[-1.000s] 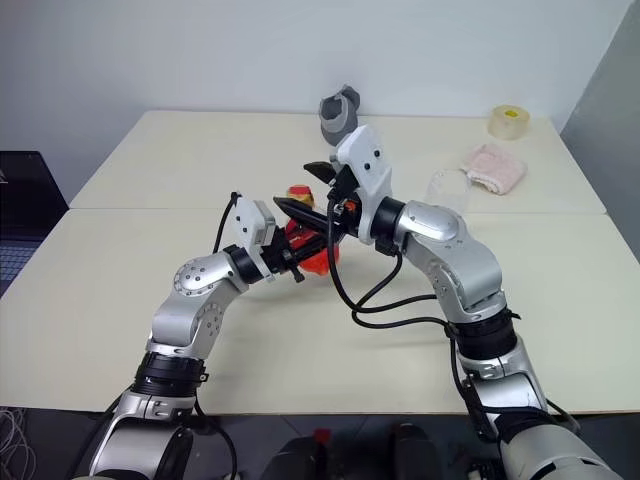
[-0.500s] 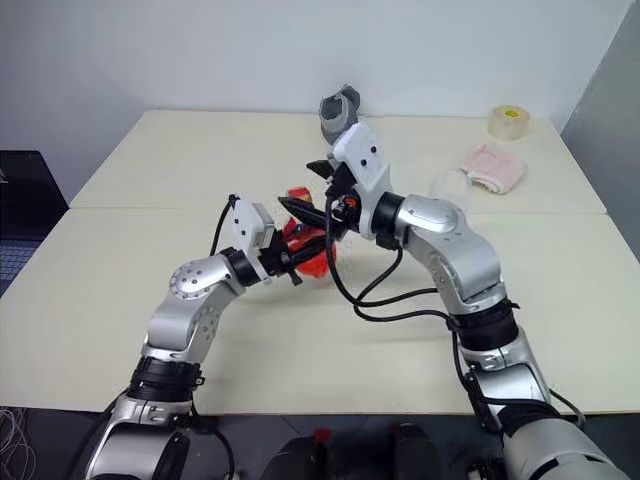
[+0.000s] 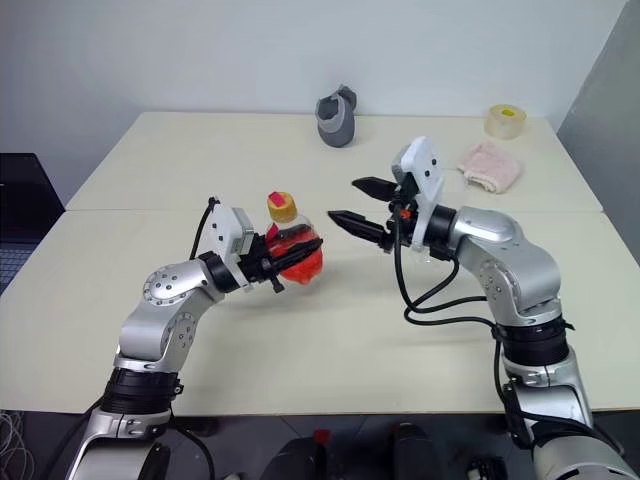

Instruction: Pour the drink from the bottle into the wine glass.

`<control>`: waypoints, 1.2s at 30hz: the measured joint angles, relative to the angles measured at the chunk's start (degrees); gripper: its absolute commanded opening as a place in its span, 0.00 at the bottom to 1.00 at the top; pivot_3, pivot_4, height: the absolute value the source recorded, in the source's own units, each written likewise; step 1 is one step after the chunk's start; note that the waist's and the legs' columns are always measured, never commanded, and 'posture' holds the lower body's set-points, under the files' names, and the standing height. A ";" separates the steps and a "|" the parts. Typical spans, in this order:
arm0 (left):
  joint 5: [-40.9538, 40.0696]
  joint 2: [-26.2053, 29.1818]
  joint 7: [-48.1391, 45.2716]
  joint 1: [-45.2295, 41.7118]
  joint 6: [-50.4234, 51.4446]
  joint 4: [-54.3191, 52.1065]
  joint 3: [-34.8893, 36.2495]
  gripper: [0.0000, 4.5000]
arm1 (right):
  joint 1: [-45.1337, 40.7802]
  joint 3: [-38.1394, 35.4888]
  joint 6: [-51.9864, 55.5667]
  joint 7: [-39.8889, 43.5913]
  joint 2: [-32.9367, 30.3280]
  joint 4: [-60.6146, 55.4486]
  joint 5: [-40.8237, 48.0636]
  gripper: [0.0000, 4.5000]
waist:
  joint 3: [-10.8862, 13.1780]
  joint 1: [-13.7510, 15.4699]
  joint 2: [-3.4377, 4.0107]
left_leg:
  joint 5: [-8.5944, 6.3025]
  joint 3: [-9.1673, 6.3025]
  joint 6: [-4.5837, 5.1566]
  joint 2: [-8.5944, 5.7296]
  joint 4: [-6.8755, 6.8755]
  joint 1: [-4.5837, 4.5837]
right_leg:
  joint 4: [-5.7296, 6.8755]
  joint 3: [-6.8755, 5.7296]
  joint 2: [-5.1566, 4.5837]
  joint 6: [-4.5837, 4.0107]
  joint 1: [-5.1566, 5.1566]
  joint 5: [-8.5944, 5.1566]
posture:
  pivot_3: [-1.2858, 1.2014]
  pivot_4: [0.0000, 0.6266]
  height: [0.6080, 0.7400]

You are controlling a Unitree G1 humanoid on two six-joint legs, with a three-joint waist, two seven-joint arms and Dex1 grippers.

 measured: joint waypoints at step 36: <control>0.52 -2.15 -0.01 -4.65 -0.75 4.90 -0.96 0.30 | -3.55 0.74 -3.08 0.97 1.18 3.81 -0.53 0.81 | 0.00 -0.59 0.00 | 0.03 0.00 -0.05 -0.01 0.00 -0.01 | 0.01 0.01 -0.02 0.00 -0.03 0.00 | 0.52 0.24 1.00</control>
